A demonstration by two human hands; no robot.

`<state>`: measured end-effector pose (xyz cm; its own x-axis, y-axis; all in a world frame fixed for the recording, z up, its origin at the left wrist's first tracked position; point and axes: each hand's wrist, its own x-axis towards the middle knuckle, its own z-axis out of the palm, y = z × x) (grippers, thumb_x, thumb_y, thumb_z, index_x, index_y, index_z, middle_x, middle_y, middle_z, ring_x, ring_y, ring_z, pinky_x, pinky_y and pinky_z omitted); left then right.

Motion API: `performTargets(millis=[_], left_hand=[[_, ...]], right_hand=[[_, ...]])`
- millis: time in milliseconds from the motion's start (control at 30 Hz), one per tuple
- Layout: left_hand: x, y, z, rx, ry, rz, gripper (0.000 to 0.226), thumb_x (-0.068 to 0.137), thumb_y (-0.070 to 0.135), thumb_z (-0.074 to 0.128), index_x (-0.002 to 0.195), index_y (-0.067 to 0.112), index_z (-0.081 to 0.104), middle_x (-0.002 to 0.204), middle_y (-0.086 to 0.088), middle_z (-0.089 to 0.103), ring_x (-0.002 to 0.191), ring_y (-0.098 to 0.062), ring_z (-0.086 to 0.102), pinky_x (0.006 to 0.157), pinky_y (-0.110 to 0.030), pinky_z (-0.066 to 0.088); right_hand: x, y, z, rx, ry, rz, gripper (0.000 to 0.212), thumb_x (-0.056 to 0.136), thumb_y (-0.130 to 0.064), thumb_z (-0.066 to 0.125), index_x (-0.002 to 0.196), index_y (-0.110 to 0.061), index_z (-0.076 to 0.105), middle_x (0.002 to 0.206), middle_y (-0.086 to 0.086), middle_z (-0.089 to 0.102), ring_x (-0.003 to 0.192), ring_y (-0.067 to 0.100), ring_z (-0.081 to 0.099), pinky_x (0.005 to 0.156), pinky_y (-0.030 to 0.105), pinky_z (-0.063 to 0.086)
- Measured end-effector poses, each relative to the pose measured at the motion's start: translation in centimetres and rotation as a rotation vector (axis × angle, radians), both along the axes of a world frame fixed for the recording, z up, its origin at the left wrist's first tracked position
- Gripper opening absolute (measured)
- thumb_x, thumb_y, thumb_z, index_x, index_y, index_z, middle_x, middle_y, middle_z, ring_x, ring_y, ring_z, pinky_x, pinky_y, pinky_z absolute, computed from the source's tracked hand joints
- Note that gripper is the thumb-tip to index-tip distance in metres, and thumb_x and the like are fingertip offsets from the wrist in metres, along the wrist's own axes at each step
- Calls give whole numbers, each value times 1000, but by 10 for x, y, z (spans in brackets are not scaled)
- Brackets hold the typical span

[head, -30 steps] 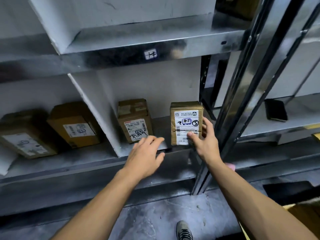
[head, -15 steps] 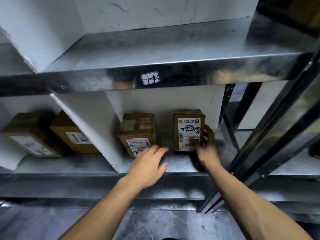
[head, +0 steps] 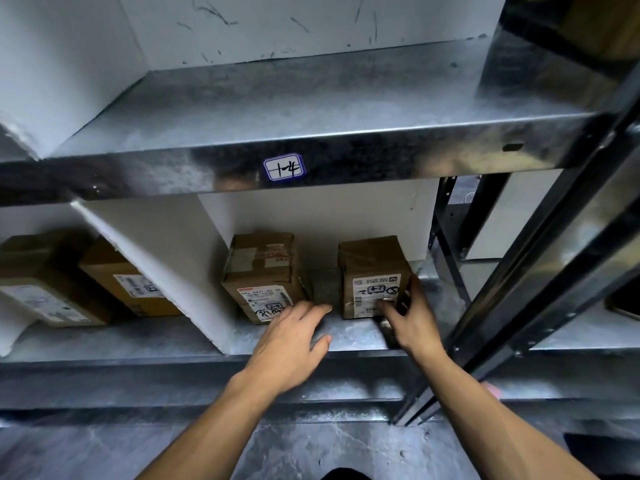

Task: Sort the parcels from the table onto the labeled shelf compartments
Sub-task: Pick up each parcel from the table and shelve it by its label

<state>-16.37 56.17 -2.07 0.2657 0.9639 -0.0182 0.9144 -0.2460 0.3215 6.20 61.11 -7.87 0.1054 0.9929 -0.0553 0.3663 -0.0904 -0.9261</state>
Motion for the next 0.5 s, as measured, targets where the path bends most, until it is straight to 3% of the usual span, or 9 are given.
performTargets(millis=[233, 500], left_hand=[[-5, -9, -1, -17, -54, -8, 51, 96, 42, 49, 145, 31, 37, 139, 6, 44, 130, -16, 39, 110, -32, 33], [-19, -24, 1, -23, -71, -57, 50, 96, 39, 50, 144, 28, 39, 137, 6, 45, 128, -16, 40, 109, -36, 36]], right_hand=[[-5, -7, 4, -17, -40, -29, 60, 89, -28, 74, 140, -20, 46, 133, 1, 63, 125, 22, 58, 110, 50, 44], [-9, -52, 13, 67, -184, -112, 65, 89, -24, 74, 146, -20, 43, 138, 7, 57, 130, 24, 52, 107, 33, 38]])
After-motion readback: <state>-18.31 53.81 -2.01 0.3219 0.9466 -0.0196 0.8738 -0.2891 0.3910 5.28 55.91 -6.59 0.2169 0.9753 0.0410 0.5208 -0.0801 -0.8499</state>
